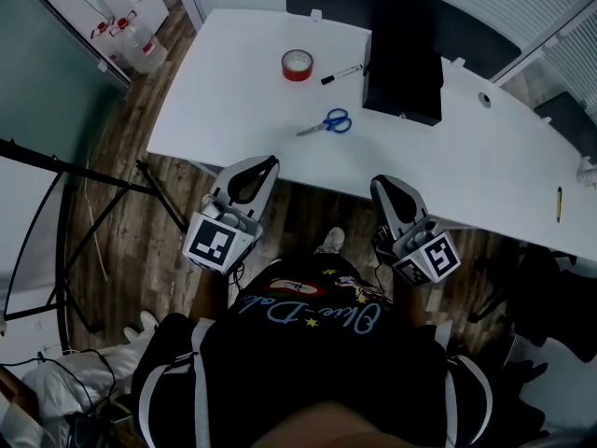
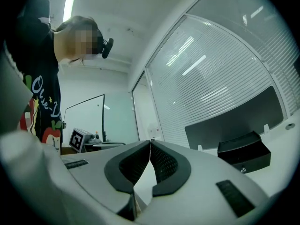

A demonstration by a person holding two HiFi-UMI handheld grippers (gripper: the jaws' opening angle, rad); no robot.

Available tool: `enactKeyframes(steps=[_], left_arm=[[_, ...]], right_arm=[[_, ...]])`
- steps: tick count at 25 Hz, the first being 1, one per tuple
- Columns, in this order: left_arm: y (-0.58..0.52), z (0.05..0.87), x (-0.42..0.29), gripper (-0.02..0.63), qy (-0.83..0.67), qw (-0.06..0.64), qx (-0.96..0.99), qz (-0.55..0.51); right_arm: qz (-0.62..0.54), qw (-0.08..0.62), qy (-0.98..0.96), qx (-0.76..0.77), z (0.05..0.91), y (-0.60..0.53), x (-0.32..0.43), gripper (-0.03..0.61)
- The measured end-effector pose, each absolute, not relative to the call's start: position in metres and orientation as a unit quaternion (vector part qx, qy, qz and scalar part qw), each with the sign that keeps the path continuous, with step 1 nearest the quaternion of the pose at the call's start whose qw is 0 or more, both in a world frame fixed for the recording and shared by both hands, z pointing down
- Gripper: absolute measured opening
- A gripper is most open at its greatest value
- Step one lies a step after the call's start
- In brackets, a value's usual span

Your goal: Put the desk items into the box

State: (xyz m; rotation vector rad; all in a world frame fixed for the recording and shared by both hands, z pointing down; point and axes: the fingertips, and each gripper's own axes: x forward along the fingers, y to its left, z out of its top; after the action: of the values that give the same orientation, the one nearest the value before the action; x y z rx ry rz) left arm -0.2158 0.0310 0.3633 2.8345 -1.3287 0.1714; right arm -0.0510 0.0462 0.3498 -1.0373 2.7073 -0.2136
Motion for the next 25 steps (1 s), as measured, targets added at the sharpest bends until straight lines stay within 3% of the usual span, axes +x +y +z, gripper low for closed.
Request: enactKeyframes(steps=[25], left_arm=[[-0.021, 0.358, -0.170, 0.028, -0.464, -0.012, 0.882, 0.081]], right_arm=[[-0.092, 0.146, 0.930, -0.324, 0.358, -0.012, 0.004, 0.012]])
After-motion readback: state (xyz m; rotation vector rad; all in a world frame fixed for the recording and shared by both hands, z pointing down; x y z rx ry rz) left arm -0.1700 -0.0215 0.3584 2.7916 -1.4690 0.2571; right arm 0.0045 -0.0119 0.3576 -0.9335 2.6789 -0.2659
